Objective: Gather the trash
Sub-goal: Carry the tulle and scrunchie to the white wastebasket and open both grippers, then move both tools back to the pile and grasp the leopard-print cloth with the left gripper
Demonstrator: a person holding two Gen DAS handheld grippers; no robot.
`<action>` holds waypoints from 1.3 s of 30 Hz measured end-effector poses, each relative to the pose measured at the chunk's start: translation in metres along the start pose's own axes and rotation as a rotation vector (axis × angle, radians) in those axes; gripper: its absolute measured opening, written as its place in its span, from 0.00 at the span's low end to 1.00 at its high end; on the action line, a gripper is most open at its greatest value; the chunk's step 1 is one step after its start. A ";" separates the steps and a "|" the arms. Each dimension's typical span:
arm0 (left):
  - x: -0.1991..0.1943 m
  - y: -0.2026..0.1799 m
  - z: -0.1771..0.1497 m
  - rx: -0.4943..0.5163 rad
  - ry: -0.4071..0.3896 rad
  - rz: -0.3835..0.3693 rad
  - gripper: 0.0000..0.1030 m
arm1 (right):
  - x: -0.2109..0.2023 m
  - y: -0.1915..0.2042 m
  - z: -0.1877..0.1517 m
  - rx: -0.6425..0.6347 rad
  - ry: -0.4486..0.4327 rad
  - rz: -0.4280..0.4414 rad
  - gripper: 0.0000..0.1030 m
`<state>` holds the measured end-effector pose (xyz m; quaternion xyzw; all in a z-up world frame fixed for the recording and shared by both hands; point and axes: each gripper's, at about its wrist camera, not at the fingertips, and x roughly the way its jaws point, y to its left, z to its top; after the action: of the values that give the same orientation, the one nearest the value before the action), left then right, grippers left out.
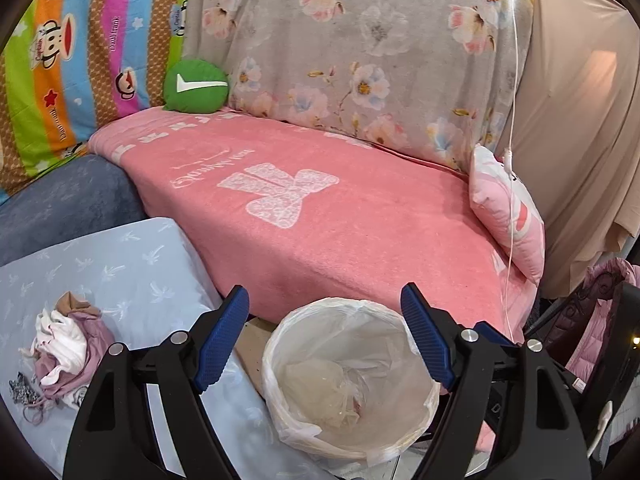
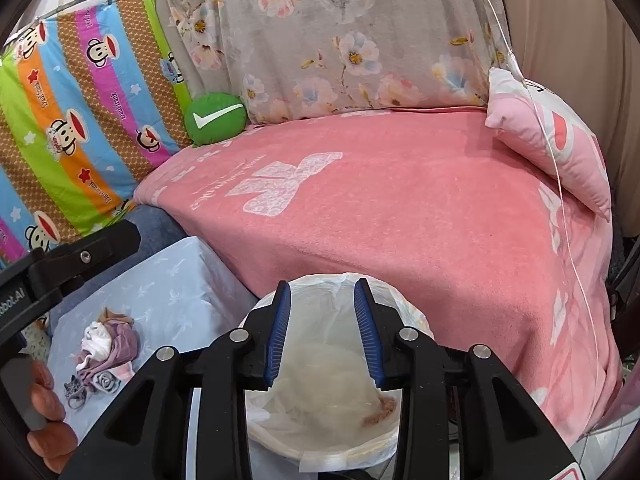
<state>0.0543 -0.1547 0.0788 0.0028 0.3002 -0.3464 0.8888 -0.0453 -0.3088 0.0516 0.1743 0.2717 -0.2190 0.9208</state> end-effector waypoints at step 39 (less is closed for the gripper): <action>-0.075 0.194 -0.072 -0.254 0.033 0.354 0.80 | -0.003 0.199 -0.062 -0.220 0.094 0.221 0.51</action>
<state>0.0924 0.0547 0.0208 -0.0508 0.3507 -0.1441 0.9240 0.0249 -0.1131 0.0444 0.1111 0.3160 -0.0769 0.9391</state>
